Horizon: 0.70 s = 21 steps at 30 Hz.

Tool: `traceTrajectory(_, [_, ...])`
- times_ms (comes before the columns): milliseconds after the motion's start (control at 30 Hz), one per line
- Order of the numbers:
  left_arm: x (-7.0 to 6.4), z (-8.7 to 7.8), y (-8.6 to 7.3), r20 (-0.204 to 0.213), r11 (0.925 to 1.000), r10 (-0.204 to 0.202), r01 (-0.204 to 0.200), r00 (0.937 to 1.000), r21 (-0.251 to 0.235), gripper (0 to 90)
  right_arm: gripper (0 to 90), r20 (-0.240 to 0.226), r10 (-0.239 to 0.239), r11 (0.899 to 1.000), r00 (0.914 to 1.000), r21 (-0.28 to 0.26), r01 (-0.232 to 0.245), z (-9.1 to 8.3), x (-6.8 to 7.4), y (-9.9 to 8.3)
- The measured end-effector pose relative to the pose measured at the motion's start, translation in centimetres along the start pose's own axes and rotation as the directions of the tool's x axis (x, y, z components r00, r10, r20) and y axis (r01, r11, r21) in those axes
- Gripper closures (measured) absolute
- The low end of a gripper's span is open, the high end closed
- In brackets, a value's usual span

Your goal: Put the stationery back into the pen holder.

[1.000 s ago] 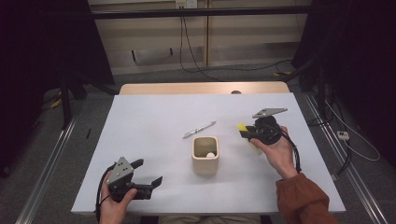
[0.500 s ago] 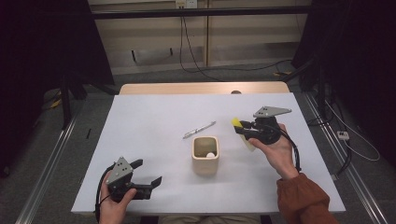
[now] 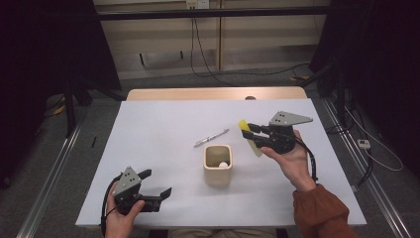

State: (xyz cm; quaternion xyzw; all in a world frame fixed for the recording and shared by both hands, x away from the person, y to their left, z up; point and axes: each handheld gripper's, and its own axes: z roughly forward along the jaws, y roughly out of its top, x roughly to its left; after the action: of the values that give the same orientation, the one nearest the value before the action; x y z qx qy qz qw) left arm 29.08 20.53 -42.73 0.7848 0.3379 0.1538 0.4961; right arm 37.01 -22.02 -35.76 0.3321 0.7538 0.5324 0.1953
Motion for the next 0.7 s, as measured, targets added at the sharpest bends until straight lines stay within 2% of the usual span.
traceTrajectory(200, [0.0, 0.0, 0.0, 0.0, 1.0, 0.001, -0.001, 1.0, -0.001, 5.9, 67.7, -0.04, -0.03, 0.998, 0.9988, -0.062, 0.028, 0.0, 1.0, 0.9])
traceTrajectory(300, [0.0, 0.0, 0.0, 0.0, 1.0, 0.0, 0.0, 1.0, -0.001, 5.9, 67.7, -0.037, -0.058, 0.996, 0.9976, -0.07, 0.056, 0.2, 1.5, 1.3])
traceTrajectory(700, [0.0, 0.0, 0.0, -0.003, 1.0, 0.002, -0.002, 1.0, 0.002, 5.9, 67.7, -0.089, -0.044, 0.989, 0.9951, -0.143, 0.031, 0.8, 2.4, 2.7])
